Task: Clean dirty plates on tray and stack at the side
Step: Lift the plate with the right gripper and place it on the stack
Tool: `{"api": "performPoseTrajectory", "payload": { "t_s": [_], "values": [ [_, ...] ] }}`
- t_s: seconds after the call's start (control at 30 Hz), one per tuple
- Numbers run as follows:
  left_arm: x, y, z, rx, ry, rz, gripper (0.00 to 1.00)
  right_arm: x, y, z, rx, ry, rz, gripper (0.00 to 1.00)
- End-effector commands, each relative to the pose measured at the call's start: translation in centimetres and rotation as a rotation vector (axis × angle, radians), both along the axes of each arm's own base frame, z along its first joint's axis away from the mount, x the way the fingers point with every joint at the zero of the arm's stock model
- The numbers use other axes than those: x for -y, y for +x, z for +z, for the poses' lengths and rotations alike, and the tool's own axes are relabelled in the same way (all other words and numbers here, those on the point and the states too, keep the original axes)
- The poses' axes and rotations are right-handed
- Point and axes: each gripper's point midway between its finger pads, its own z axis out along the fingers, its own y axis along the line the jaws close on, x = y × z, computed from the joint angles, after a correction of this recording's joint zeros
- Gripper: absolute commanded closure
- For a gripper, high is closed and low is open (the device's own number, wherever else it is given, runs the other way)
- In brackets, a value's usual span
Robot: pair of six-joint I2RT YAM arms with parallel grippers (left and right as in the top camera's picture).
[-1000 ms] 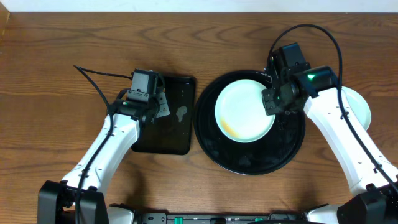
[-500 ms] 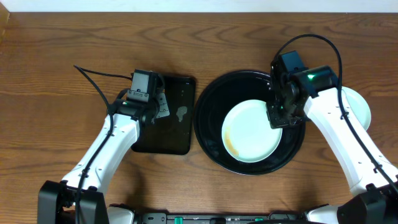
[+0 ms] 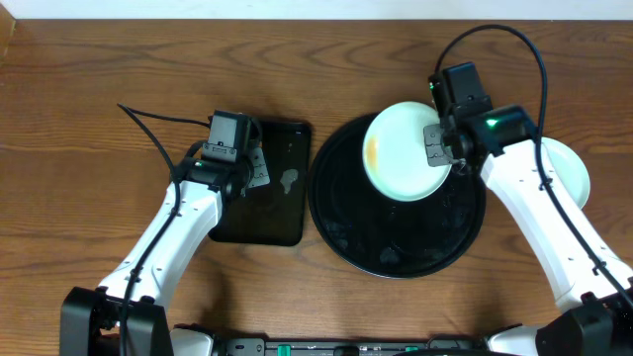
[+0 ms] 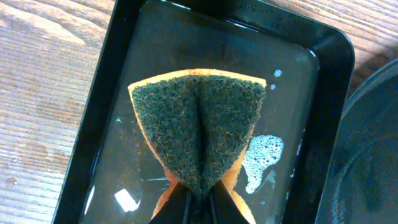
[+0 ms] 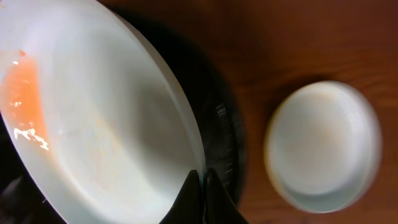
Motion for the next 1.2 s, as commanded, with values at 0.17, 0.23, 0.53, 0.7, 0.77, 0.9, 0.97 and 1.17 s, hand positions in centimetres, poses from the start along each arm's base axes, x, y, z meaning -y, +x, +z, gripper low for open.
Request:
{"api": "performPoseTrajectory", "payload": {
  "t_s": [0.17,0.23,0.53,0.7,0.77,0.9,0.97,1.17],
  "values": [
    [-0.3,0.2,0.0,-0.001,0.004,0.017,0.92,0.5,0.4,5.4,0.218,-0.398,0.016,0.99],
    [-0.3,0.2,0.0,-0.001,0.004,0.017,0.92,-1.0,0.4,5.8,0.232,-0.423,0.080,0.99],
    [-0.3,0.2,0.0,-0.002,0.004,0.017,0.92,-4.5,0.2,8.2,0.355,-0.517,0.154,0.99],
    [-0.3,0.2,0.0,-0.002,0.004,0.017,0.92,-4.7,0.3,8.3,0.365,-0.513,0.153,0.99],
    [-0.3,0.2,0.0,-0.002,0.004,0.017,0.92,-4.7,0.3,8.4,0.369,-0.515,0.149,0.99],
    [-0.3,0.2,0.0,-0.001,0.004,0.017,0.92,-4.7,0.4,8.5,0.372,-0.517,0.147,0.99],
    [-0.3,0.2,0.0,-0.001,0.004,0.017,0.92,-4.7,0.4,8.5,0.373,-0.516,0.147,0.99],
    [-0.3,0.2,0.0,-0.001,0.004,0.017,0.92,-4.7,0.4,8.5,0.373,-0.515,0.146,0.99]
  ]
}}
